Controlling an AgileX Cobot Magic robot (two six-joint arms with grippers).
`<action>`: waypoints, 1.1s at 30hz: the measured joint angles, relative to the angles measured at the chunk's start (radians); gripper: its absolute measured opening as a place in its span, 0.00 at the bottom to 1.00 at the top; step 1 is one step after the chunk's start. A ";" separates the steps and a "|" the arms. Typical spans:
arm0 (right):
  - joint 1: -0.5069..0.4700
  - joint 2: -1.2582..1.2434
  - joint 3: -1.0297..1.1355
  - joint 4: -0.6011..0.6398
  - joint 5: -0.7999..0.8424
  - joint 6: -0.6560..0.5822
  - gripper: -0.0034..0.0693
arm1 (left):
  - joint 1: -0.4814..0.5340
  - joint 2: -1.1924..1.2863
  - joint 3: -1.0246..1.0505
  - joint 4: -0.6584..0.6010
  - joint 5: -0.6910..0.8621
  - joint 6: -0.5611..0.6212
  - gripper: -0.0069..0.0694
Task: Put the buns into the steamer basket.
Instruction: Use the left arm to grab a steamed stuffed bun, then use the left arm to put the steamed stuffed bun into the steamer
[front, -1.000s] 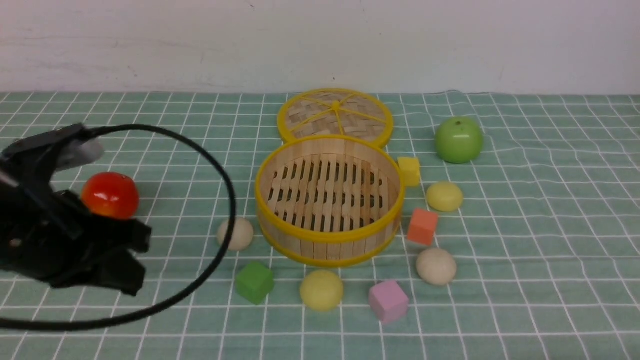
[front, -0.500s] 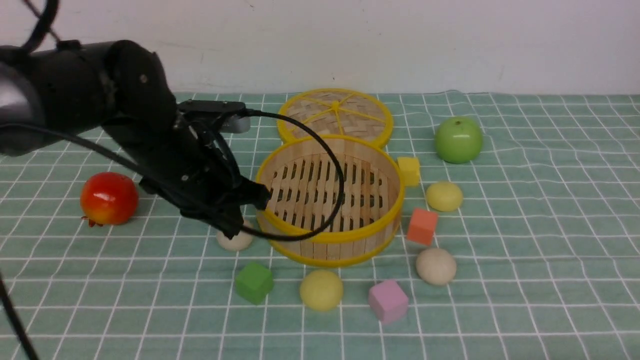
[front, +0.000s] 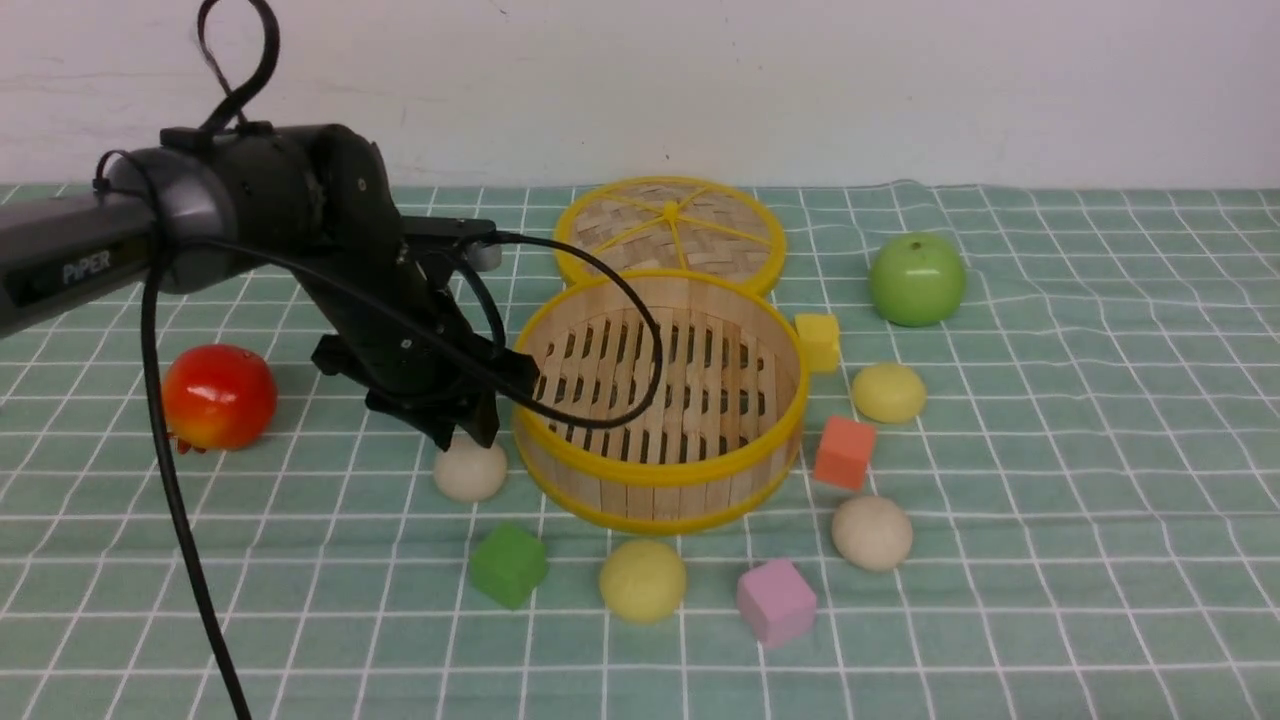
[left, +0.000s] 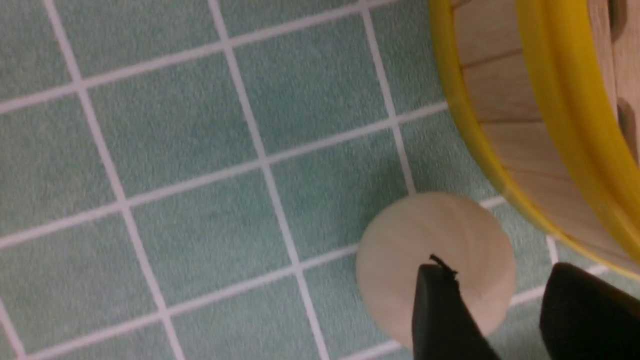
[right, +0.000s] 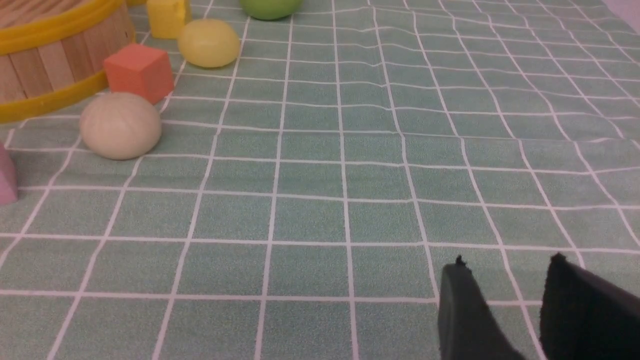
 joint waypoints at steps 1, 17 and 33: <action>0.000 0.000 0.000 0.000 0.000 0.000 0.38 | 0.000 0.002 0.000 0.002 -0.008 0.000 0.48; 0.000 0.000 0.000 0.000 0.000 0.000 0.38 | 0.000 0.057 -0.008 0.004 0.014 0.000 0.31; 0.000 0.000 0.000 0.000 0.000 0.000 0.38 | -0.091 -0.170 -0.018 -0.035 -0.034 0.098 0.08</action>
